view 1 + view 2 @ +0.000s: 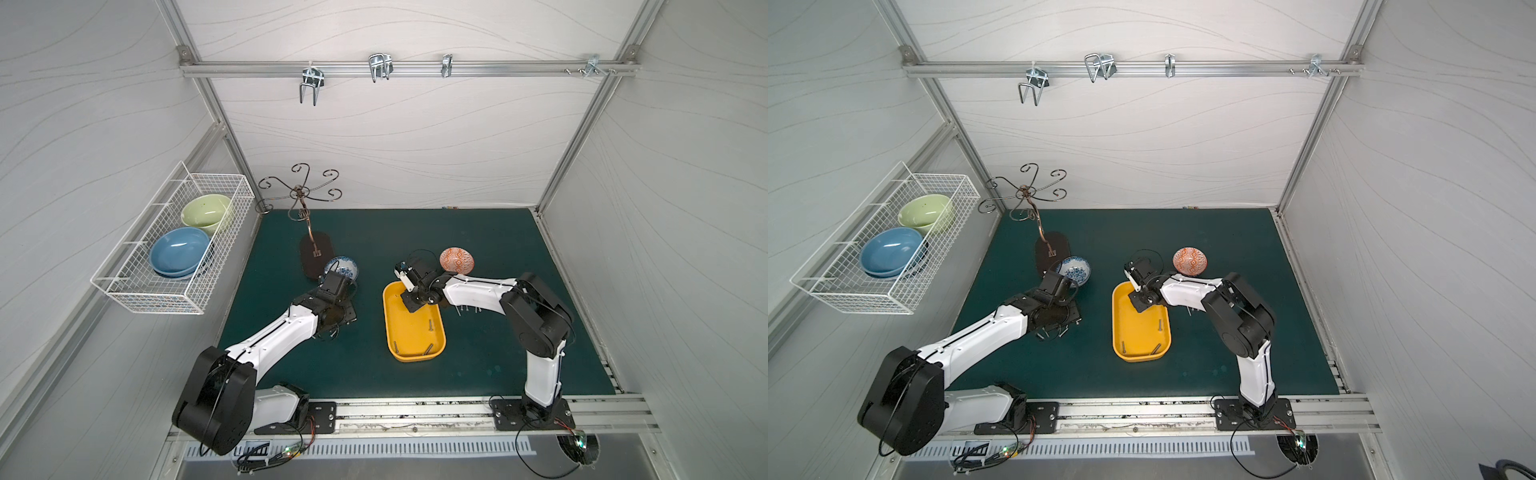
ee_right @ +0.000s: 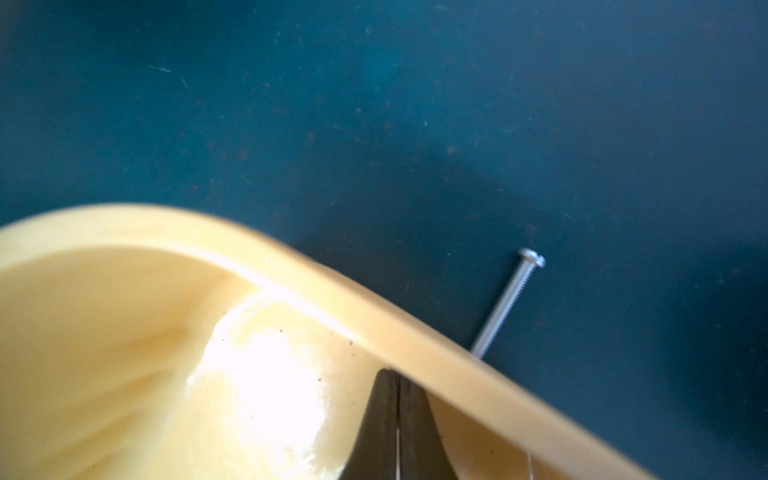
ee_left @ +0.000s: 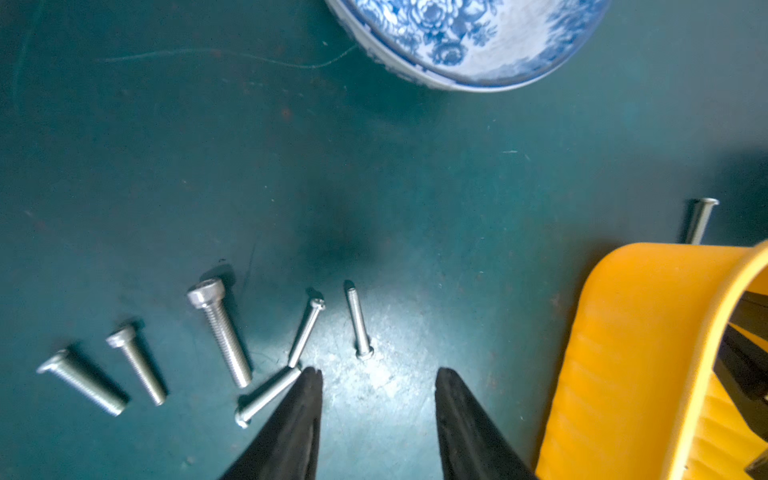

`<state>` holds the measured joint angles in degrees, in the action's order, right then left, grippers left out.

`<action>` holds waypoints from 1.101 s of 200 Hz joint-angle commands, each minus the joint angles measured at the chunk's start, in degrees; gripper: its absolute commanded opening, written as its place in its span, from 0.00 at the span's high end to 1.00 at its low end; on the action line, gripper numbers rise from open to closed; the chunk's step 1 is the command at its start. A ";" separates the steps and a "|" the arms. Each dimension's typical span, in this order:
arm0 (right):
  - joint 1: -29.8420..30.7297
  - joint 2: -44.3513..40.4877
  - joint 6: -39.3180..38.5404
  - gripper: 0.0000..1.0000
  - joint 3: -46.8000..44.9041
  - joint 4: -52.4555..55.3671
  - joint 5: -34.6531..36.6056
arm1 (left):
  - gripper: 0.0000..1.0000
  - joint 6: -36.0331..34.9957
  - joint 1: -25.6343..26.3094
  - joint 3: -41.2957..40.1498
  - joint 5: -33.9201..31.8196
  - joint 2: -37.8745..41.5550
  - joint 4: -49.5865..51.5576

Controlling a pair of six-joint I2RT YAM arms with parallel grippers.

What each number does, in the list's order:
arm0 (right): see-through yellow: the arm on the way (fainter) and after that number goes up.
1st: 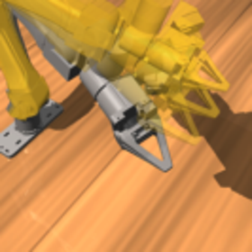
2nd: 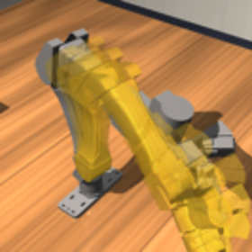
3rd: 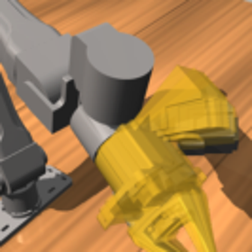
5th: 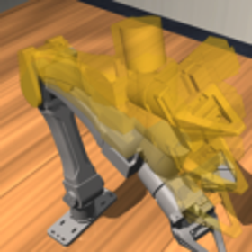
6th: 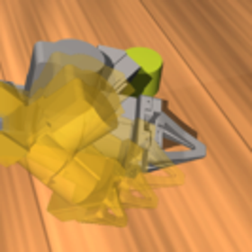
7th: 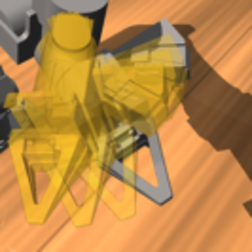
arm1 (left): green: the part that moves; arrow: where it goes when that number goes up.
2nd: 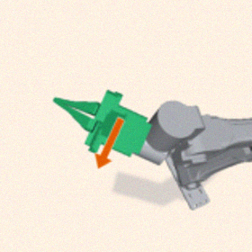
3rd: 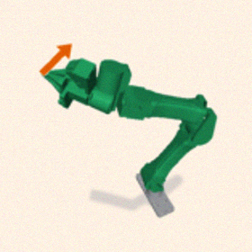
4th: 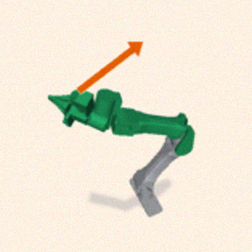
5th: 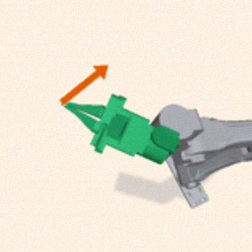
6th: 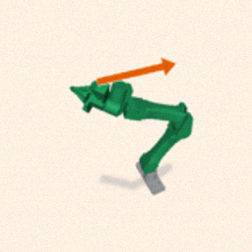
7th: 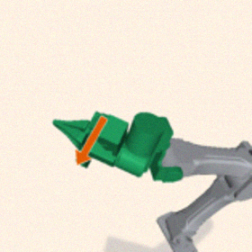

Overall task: Take out the screws from the storage box
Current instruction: Pick up the screw from the storage box, then place the screw at the center of the board.

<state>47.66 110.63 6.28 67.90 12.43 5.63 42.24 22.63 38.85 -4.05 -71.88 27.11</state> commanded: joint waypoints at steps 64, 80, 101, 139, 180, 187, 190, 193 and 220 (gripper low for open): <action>1.80 -6.47 2.98 1.00 0.02 9.46 -0.25 | 0.52 0.02 -0.22 -2.41 1.04 9.05 1.74; 2.01 -8.19 3.14 1.00 -0.74 8.98 0.18 | 0.52 -0.14 -0.23 -2.97 1.58 10.54 1.48; 2.00 -10.63 3.55 1.00 -2.01 8.30 0.77 | 0.51 -0.36 -0.14 -3.34 1.95 12.17 1.21; 2.08 -15.33 4.90 1.00 -4.47 7.89 2.96 | 0.50 -0.84 1.48 -3.23 1.74 13.94 1.15; 1.66 -24.59 7.69 1.00 -10.34 6.81 5.45 | 0.51 -0.06 8.10 -0.01 -3.57 14.63 4.71; 1.39 -26.61 8.40 1.00 -11.71 6.74 5.94 | 0.51 0.11 9.06 0.38 -3.71 15.03 5.24; 1.22 -27.46 8.66 1.00 -12.41 6.65 6.08 | 0.51 0.17 9.41 0.47 -3.78 15.22 5.40; 0.97 -28.22 9.02 1.00 -13.08 6.51 6.18 | 0.51 0.21 9.78 0.64 -3.85 15.46 5.48; -1.52 -34.51 11.85 1.00 -18.50 6.28 7.99 | 0.51 0.29 14.29 2.09 -5.86 17.03 6.51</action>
<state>48.36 80.58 14.26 53.28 18.85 10.81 42.26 33.80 37.10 -6.63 -56.51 32.32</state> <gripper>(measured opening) 0.040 0.488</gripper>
